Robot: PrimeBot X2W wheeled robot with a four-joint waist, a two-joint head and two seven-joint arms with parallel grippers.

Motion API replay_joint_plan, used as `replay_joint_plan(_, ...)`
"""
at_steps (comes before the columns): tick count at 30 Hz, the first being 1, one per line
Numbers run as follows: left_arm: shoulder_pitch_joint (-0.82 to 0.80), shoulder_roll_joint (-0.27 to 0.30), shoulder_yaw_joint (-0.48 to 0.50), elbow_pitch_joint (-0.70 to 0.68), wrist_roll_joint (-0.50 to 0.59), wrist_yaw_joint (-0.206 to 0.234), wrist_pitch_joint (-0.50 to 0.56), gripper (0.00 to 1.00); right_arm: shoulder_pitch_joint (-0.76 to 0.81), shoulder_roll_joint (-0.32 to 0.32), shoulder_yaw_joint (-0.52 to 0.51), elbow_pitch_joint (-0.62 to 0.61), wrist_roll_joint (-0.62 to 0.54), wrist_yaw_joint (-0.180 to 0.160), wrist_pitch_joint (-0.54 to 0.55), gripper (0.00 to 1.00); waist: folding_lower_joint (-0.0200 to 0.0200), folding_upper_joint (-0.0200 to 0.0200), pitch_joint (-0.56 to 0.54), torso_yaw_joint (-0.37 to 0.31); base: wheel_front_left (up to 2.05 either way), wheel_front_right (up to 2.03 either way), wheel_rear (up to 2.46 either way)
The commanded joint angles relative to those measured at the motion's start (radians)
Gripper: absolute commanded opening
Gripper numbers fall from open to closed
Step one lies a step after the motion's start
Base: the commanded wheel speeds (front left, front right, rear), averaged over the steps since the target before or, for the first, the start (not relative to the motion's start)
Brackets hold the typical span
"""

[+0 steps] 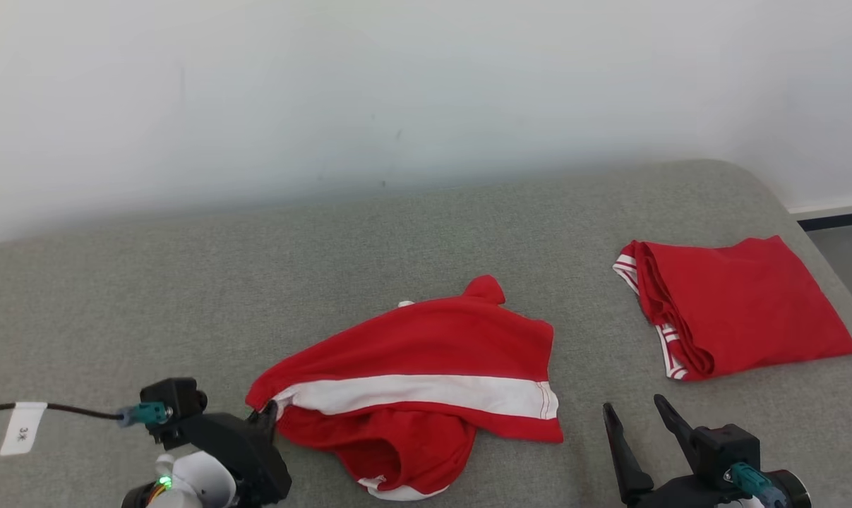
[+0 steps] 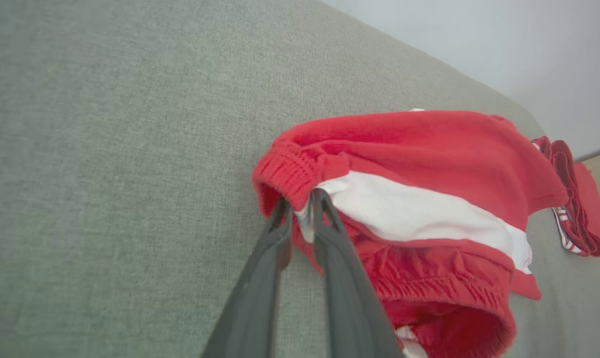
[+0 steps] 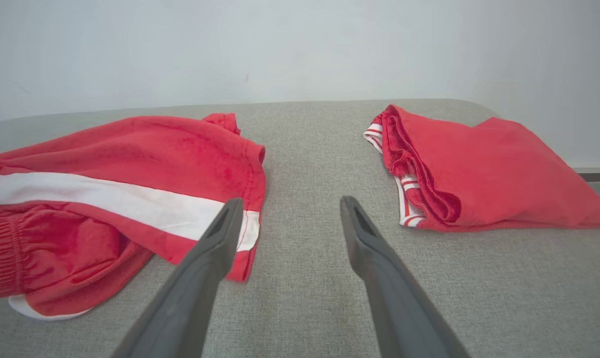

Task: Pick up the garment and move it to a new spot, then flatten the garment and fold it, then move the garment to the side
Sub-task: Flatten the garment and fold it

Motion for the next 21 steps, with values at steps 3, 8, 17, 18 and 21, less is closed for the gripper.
replay_joint_plan(3, 0.035, 0.005, -0.003, -0.011, -0.009, 0.003, -0.003, 1.0, -0.009, 0.0, 0.0, -0.016, -0.011, -0.002, 0.008, 1.0, 0.0, 0.0, -0.006, 0.012, 0.0, 0.0, 0.0)
replay_joint_plan(8, 0.067, 0.013, 0.007, -0.047, -0.018, -0.005, -0.016, 1.0, 0.002, 0.0, 0.002, -0.036, -0.013, -0.002, 0.022, 1.0, 0.0, 0.0, -0.011, 0.021, 0.0, 0.0, 0.0)
replay_joint_plan(17, 0.018, 0.027, -0.021, -0.039, 0.008, -0.014, 0.009, 1.0, -0.051, 0.0, 0.04, -0.042, -0.054, -0.002, 0.121, 1.0, 0.0, 0.0, 0.004, 0.015, 0.0, 0.0, 0.0)
replay_joint_plan(18, 0.007, 0.024, -0.019, -0.027, 0.008, -0.013, 0.004, 1.0, -0.066, -0.002, 0.045, -0.042, -0.054, -0.002, 0.133, 1.0, 0.0, 0.0, 0.007, 0.011, 0.0, 0.0, 0.0)
replay_joint_plan(21, -0.022, 0.016, -0.021, 0.007, 0.012, -0.012, -0.005, 1.0, -0.1, -0.015, 0.071, -0.031, -0.051, -0.002, 0.169, 1.0, 0.0, 0.0, 0.016, 0.003, 0.0, 0.0, 0.0)
